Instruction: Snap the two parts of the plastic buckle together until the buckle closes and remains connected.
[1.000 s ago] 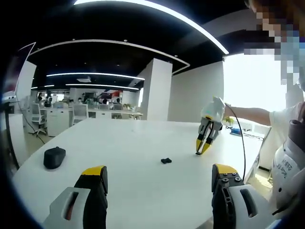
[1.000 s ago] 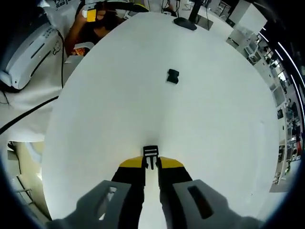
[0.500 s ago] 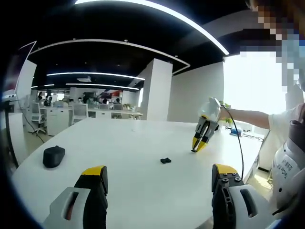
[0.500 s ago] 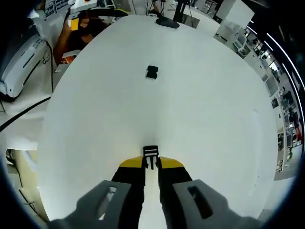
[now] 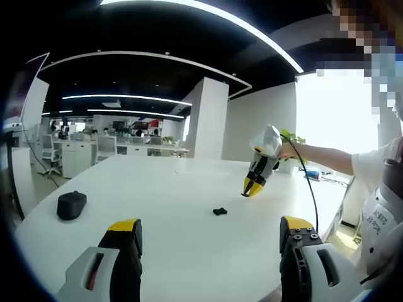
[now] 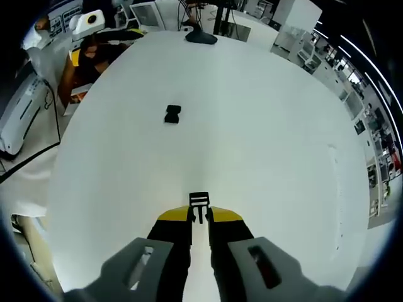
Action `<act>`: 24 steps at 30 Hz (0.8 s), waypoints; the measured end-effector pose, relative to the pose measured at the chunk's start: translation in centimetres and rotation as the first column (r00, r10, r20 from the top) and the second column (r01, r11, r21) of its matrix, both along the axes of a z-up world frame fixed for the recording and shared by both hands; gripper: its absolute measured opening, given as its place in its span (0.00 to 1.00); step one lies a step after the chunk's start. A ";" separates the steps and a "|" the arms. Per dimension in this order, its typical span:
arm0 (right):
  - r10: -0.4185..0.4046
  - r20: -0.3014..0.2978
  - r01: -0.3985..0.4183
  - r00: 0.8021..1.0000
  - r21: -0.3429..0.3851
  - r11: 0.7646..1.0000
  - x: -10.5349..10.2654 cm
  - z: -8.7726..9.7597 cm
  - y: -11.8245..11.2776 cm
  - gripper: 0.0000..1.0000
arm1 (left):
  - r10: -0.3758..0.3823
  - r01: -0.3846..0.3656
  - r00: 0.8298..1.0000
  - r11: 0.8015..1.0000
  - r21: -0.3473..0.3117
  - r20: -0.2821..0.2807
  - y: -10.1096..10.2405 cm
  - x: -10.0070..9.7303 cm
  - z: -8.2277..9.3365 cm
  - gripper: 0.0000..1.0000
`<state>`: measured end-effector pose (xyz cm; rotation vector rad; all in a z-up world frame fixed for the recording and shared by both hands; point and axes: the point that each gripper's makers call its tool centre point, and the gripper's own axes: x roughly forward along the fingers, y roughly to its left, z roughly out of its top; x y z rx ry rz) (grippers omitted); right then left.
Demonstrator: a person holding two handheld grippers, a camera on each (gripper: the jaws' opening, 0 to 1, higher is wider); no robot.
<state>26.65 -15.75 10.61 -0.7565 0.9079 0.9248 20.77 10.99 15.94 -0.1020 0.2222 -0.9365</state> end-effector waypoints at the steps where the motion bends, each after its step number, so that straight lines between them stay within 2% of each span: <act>1: -0.025 0.007 0.025 1.000 0.016 1.000 0.4 0.1 0.2 0.09 | 0.000 0.000 1.000 1.000 0.000 0.000 0.0 0.0 0.0 0.91; 4: -0.072 -0.001 0.072 0.997 0.039 0.997 1.2 0.0 0.5 0.08 | 0.000 0.000 1.000 1.000 0.004 -0.004 0.0 0.0 -0.2 0.91; 10: -0.127 0.002 0.127 0.992 0.038 0.991 2.4 -0.3 0.7 0.08 | -0.004 0.004 1.000 1.000 0.002 -0.004 -0.2 -0.2 -0.2 0.91; 14: -0.134 0.003 0.134 0.991 0.052 0.990 3.0 -0.4 1.4 0.08 | 0.000 0.000 1.000 1.000 -0.003 -0.009 -0.2 -0.1 -0.3 0.91; 20: -0.150 0.017 0.149 0.989 0.022 0.989 3.8 -0.7 1.8 0.08 | -0.012 0.012 1.000 1.000 0.003 -0.009 -0.4 -0.4 -0.4 0.91; 24: -0.156 0.005 0.155 0.988 0.024 0.988 3.7 -0.9 2.3 0.08 | -0.004 0.004 1.000 1.000 -0.001 -0.007 -0.3 -0.3 -0.3 0.91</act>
